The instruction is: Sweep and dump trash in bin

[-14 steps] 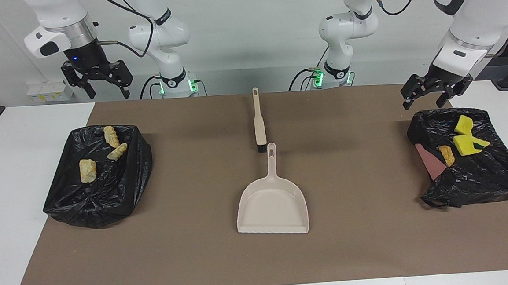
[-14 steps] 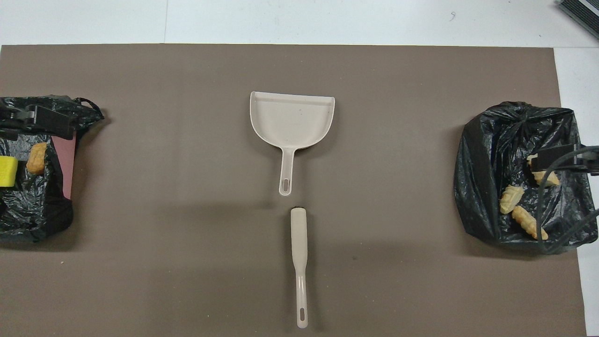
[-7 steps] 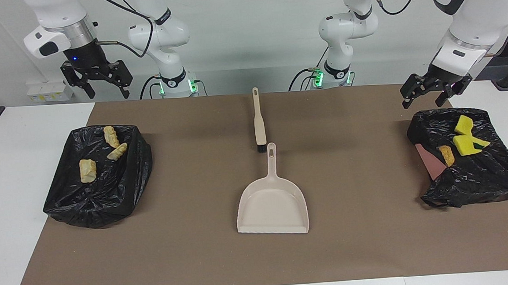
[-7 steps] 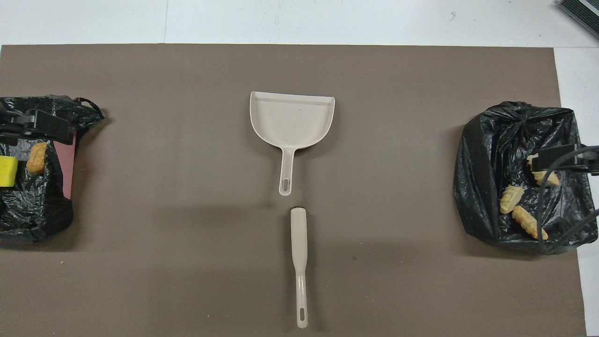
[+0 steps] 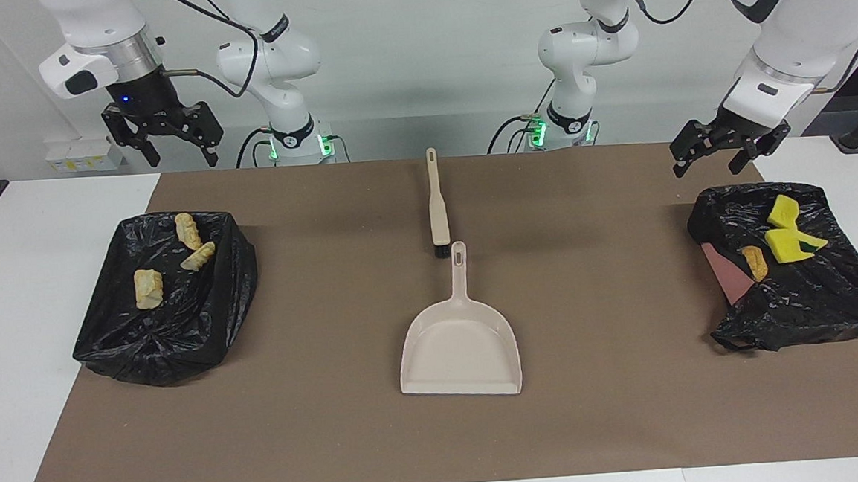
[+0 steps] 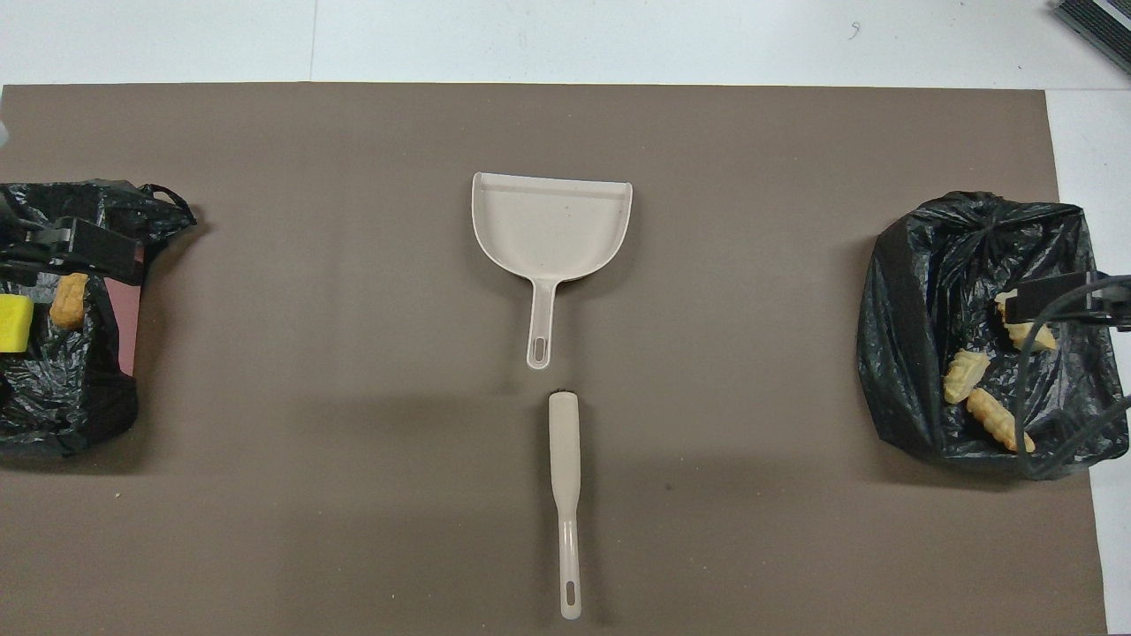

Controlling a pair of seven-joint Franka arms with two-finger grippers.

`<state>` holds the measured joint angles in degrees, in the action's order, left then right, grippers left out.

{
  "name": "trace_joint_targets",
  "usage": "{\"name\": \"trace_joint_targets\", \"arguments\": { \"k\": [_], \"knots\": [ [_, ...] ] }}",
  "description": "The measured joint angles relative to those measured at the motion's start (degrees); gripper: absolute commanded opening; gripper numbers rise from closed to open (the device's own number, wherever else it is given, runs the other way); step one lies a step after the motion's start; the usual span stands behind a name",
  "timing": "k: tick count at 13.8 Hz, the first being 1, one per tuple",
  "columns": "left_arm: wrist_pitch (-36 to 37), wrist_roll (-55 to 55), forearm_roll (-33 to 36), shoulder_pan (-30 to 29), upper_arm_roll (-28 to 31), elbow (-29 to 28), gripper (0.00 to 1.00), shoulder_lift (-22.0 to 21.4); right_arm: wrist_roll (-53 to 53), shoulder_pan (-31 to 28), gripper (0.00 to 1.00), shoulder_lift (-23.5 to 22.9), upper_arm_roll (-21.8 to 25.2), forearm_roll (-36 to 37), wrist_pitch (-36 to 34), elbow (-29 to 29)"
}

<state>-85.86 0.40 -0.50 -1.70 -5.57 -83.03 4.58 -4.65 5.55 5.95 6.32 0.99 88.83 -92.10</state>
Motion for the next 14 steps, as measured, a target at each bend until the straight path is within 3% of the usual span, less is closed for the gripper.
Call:
{"name": "trace_joint_targets", "arguments": {
  "k": [5, 14],
  "knots": [
    [0.2, 1.5, 0.0, 5.4, 2.9, -0.6, 1.0, -2.0, 0.0, -0.6, 1.0, 0.0, 0.1, 0.0, 0.0, 0.0],
    [-0.1, 2.6, 0.0, 5.8, 3.3, -4.6, 1.0, -4.6, 0.0, -0.8, 1.0, 0.0, 0.2, 0.0, 0.0, 0.0]
  ]
}}
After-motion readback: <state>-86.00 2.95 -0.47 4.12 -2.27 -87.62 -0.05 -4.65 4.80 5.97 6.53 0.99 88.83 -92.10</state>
